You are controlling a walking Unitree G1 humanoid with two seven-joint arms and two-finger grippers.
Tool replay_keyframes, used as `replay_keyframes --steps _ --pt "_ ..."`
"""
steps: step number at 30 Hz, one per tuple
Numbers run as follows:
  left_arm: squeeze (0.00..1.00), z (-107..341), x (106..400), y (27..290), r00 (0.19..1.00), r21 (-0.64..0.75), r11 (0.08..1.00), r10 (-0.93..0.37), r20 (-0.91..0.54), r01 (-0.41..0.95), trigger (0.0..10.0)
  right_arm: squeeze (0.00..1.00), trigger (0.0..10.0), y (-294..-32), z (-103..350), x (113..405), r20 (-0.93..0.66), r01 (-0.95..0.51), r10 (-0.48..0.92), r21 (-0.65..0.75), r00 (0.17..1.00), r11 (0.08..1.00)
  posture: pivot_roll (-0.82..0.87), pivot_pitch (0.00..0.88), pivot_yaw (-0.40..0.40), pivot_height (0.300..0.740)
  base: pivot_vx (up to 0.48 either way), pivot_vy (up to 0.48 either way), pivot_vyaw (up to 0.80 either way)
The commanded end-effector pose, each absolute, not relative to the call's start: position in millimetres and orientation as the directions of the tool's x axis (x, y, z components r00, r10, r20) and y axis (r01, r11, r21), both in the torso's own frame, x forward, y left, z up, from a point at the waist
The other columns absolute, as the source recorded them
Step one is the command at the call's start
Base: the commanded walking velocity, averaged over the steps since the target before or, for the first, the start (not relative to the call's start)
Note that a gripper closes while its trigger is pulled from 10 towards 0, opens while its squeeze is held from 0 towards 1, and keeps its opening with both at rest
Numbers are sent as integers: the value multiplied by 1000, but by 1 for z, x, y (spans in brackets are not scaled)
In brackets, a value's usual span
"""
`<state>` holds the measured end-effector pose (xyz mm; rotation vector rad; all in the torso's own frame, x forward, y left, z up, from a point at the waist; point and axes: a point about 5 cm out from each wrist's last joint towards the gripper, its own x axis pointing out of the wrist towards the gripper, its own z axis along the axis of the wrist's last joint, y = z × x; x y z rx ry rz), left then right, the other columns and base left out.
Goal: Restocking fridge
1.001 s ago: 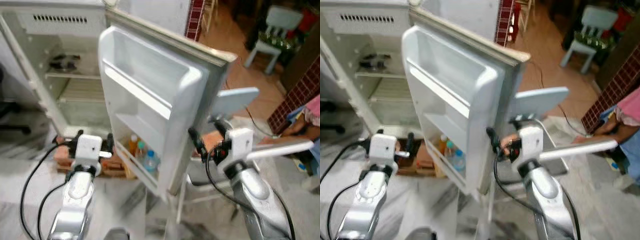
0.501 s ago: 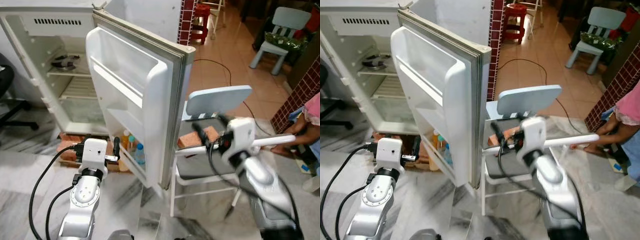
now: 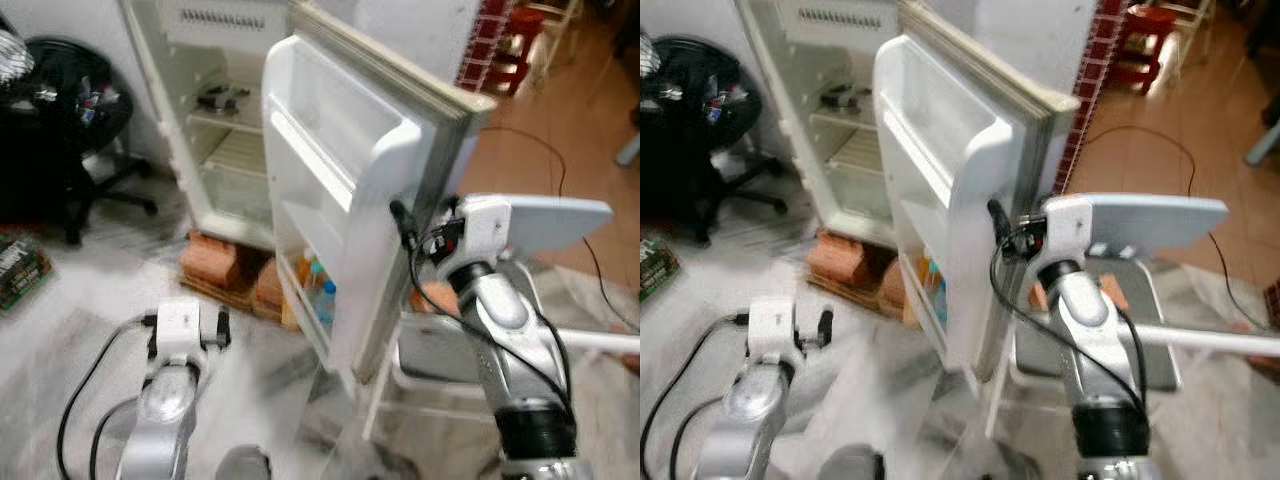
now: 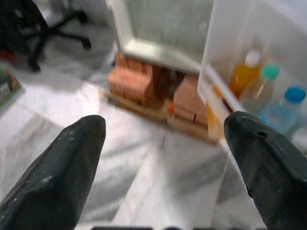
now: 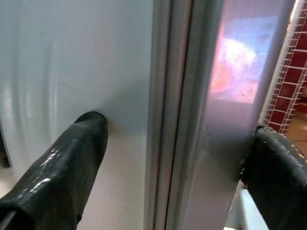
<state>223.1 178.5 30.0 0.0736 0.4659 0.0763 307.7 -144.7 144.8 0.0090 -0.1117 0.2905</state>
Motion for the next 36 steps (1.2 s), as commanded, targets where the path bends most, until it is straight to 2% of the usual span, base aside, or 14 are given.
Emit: replay_keyframes --steps 1,4,8,9,10,12,14,18,24,30,31,32,35,36 --pt "0 32 226 174 889 85 996 66 -453 -30 10000 0 10000 -140 155 319 138 -289 289 -25 947 957 125 0 -19 740 0 0 0" --pt "0 32 226 172 888 83 996 55 -457 -19 10000 0 10000 -138 164 329 164 -296 291 7 942 955 131 0 -20 740 0 0 0" --pt "0 33 226 171 888 80 997 43 -458 -7 10000 0 10000 -115 178 329 201 -480 446 170 872 861 143 0 -24 740 0 0 0" --pt "0 33 226 171 886 79 997 42 -461 -6 10000 0 10000 -104 184 320 224 -587 544 273 809 762 143 0 -24 740 0 0 0" --pt "0 33 226 171 884 79 997 37 -465 0 10000 0 10000 -90 195 301 287 -730 679 382 676 566 145 0 -25 740 0 0 0" --pt "0 32 226 171 881 79 997 27 -472 11 10000 0 10000 -76 223 244 452 -911 851 407 269 72 148 0 -27 740 0 0 0" --pt "0 32 226 172 879 79 997 24 -477 15 10000 0 10000 -83 232 206 505 -926 862 340 35 -162 144 0 -30 740 0 0 0" --pt "0 32 226 174 878 77 997 22 -479 16 10000 0 10000 -98 216 200 448 -900 890 416 80 -129 134 0 -30 740 0 0 0" --pt "0 31 229 169 879 100 993 -5 -476 60 10000 0 10000 -120 187 210 328 -876 909 477 257 76 111 0 -10 740 0 0 0" --pt "0 33 229 169 878 104 992 -9 -478 67 10000 0 10000 -125 150 233 106 -769 856 504 506 392 112 0 -7 740 0 0 0" --pt "0 34 228 170 882 104 993 -1 -472 56 10000 0 10000 -127 143 235 27 -735 826 473 563 485 115 0 -11 740 0 0 0" --pt "0 34 228 170 882 104 993 -1 -472 56 10000 0 10000 -127 143 235 27 -735 826 473 563 485 115 0 -11 740 0 0 0" --pt "0 40 228 175 902 124 992 29 -430 27 10000 0 10000 -137 126 249 -66 -590 638 317 768 743 119 0 -16 740 0 0 0" --pt "0 40 228 175 902 124 992 29 -430 27 10000 0 10000 -137 126 249 -66 -590 638 317 768 743 119 0 -16 740 0 0 0"
